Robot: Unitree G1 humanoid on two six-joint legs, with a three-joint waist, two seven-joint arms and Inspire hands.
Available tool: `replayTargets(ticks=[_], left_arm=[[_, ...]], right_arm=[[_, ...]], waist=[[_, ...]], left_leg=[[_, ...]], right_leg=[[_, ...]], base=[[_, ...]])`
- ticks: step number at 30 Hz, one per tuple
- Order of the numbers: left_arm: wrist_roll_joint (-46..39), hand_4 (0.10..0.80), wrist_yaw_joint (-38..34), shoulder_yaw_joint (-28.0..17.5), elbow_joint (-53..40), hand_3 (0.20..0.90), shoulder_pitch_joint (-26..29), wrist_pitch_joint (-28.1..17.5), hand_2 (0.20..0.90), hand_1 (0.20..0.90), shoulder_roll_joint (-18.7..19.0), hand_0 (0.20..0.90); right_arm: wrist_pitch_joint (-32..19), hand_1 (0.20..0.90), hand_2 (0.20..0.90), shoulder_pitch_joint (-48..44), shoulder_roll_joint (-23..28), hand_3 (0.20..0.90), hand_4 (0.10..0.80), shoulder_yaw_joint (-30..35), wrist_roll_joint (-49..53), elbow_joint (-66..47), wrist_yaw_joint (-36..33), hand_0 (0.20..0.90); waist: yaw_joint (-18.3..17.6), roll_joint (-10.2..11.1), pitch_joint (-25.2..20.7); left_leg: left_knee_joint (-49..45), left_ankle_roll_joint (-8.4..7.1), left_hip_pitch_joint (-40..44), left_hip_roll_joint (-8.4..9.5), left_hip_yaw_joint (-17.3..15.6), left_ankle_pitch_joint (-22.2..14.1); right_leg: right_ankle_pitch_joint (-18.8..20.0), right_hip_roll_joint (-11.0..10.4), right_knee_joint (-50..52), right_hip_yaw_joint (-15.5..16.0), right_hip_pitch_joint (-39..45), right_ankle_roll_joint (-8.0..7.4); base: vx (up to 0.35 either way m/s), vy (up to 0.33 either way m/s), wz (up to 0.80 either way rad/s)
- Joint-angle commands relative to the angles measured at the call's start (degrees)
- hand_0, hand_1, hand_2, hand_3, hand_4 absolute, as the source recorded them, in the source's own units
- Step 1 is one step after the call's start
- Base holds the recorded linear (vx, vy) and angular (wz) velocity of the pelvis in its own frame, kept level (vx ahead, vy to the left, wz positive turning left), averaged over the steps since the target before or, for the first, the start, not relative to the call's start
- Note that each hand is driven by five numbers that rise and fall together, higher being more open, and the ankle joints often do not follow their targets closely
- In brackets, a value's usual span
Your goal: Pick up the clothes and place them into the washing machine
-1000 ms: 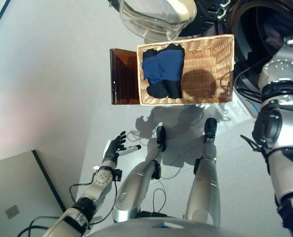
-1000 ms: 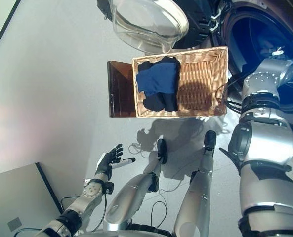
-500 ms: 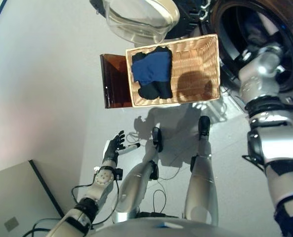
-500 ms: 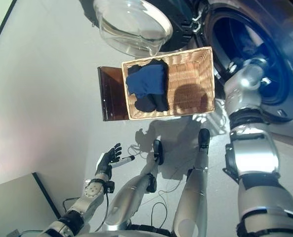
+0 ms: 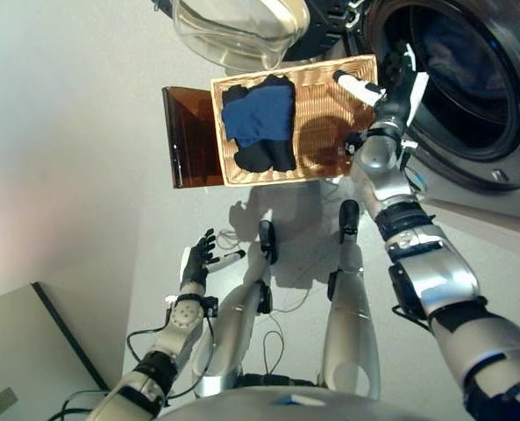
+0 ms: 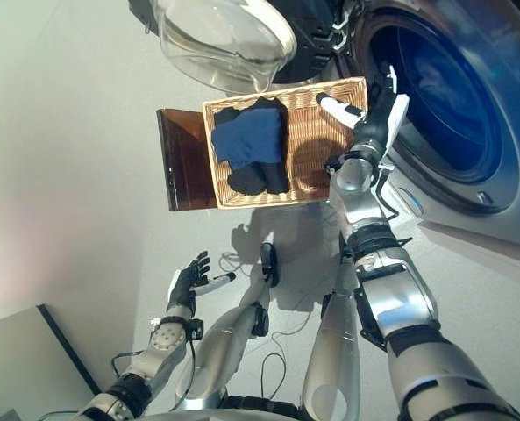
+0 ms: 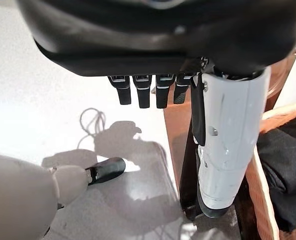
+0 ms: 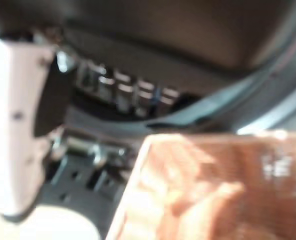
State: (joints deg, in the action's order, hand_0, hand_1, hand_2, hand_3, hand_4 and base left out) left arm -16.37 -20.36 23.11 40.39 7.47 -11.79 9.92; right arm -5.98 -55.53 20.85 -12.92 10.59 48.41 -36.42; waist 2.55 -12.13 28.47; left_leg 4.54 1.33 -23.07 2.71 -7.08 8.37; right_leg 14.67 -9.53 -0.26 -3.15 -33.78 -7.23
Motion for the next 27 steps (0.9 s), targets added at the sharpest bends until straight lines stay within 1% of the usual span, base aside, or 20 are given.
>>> replayTargets(ticks=[1,3,9,12,14,15,18,19,20,21,23,27], left_arm=[[2.0,0.800,-2.8,-0.8,-2.0,0.900,-3.3,-2.6,0.900,0.900,3.7,0.900],[2.5,0.800,-3.0,-1.1,-2.3,0.900,-3.3,-2.9,0.900,0.900,3.9,0.900],[3.2,0.800,-3.3,-1.8,-0.8,0.900,-1.6,-3.3,0.900,0.900,3.7,0.900],[3.6,0.800,-3.5,-2.0,0.4,0.900,-0.9,-3.5,0.900,0.900,3.3,0.900],[3.7,0.800,-3.6,-2.5,1.1,0.900,0.0,-3.7,0.900,0.900,3.0,0.900],[3.7,0.800,-3.6,-2.5,1.1,0.900,0.1,-3.7,0.900,0.900,2.9,0.900],[4.0,0.800,-3.5,-3.1,2.6,0.900,0.9,-3.8,0.900,0.900,2.5,0.900],[4.0,0.800,-3.5,-3.1,2.6,0.900,0.9,-3.8,0.900,0.900,2.5,0.900],[4.1,0.800,-3.6,-3.1,3.4,0.900,1.7,-3.9,0.900,0.900,2.3,0.900],[4.1,0.800,-3.6,-3.1,3.4,0.900,1.7,-3.9,0.900,0.900,2.3,0.900],[4.3,0.800,-3.5,-3.2,4.0,0.900,2.0,-3.9,0.900,0.900,2.3,0.900],[4.3,0.800,-3.6,-3.3,6.1,0.900,3.1,-3.8,0.900,0.900,2.1,0.900]], right_arm=[[-0.8,0.900,0.900,-4.8,2.8,0.900,0.800,-4.9,-10.5,-7.5,-1.0,0.900],[0.0,0.900,0.900,-4.7,4.0,0.900,0.800,-6.0,-15.0,-8.3,-1.4,0.900],[3.4,0.900,0.900,-7.6,5.0,0.900,0.800,-10.4,-25.5,-6.3,-0.7,0.900],[4.5,0.900,0.900,-8.7,4.0,0.900,0.800,-12.0,-28.9,-3.5,-0.7,0.900],[5.8,0.900,0.900,-9.2,4.1,0.900,0.800,-14.7,-34.0,-2.9,0.6,0.900],[5.9,0.900,0.900,-9.3,4.1,0.900,0.800,-14.8,-34.1,-2.9,0.6,0.900],[7.7,0.900,0.900,-10.3,4.1,0.900,0.800,-17.5,-40.3,-1.9,1.7,0.900],[7.7,0.900,0.900,-10.3,4.1,0.900,0.800,-17.5,-40.3,-1.9,1.7,0.900],[10.1,0.900,0.900,-11.8,4.0,0.900,0.800,-20.7,-46.7,0.2,2.2,0.900],[10.1,0.900,0.900,-11.8,4.0,0.900,0.800,-20.7,-46.7,0.3,2.1,0.900],[11.3,0.900,0.900,-12.7,3.8,0.900,0.800,-22.9,-50.9,1.3,3.0,0.900],[12.8,0.900,0.900,-14.8,1.6,0.900,0.800,-26.7,-56.3,3.4,5.3,0.900]], waist=[[0.7,-1.4,-0.7],[0.7,-1.1,-0.6],[1.1,0.0,-0.6],[1.3,0.3,-0.6],[1.3,0.8,-0.6],[1.3,0.8,-0.6],[1.2,1.1,-0.6],[1.2,1.1,-0.6],[1.3,1.4,-0.7],[1.3,1.4,-0.6],[1.4,1.5,-0.6],[1.5,1.8,-0.3]], left_leg=[[0.2,-4.32,-0.4,0.64,1.5,-0.5],[0.2,-4.35,-0.2,0.70,1.6,-0.7],[0.1,-4.42,-0.4,0.42,1.7,-0.6],[-0.1,-4.41,-0.3,0.34,1.9,-0.8],[-0.2,-4.46,-0.2,0.30,1.9,-1.0],[-0.2,-4.46,-0.2,0.30,1.9,-1.0],[-0.2,-4.51,-0.1,0.25,2.0,-1.1],[-0.2,-4.51,-0.1,0.25,2.0,-1.1],[-0.2,-4.58,-0.1,0.15,2.1,-1.1],[-0.2,-4.58,0.0,0.14,2.1,-1.1],[-0.2,-4.59,0.0,0.12,2.3,-1.1],[-0.3,-4.70,-0.1,-0.04,2.5,-1.0]], right_leg=[[-11.2,1.8,11.8,3.6,-0.8,1.03],[-11.5,1.7,11.9,3.7,-0.6,0.98],[-11.2,1.8,11.7,4.1,-0.6,1.01],[-11.3,1.8,11.7,4.2,-0.5,1.09],[-11.3,2.0,11.7,4.2,-0.4,1.15],[-11.3,2.0,11.7,4.2,-0.4,1.15],[-11.3,2.1,11.6,4.2,-0.3,1.16],[-11.3,2.1,11.6,4.2,-0.3,1.16],[-11.4,2.3,11.6,4.2,-0.3,1.19],[-11.4,2.3,11.6,4.2,-0.3,1.19],[-11.4,2.4,11.6,4.1,-0.2,1.21],[-11.6,2.5,11.8,4.2,-0.3,1.28]], base=[[0.000,0.000,0.00],[0.009,-0.006,0.03],[0.000,0.000,0.00],[0.000,0.000,0.00],[0.000,0.000,0.00],[0.000,0.000,0.00],[0.000,0.000,0.00],[0.000,0.000,0.00],[0.000,0.000,0.00],[0.000,0.000,0.00],[0.000,0.000,0.00],[-0.008,-0.008,0.03]])
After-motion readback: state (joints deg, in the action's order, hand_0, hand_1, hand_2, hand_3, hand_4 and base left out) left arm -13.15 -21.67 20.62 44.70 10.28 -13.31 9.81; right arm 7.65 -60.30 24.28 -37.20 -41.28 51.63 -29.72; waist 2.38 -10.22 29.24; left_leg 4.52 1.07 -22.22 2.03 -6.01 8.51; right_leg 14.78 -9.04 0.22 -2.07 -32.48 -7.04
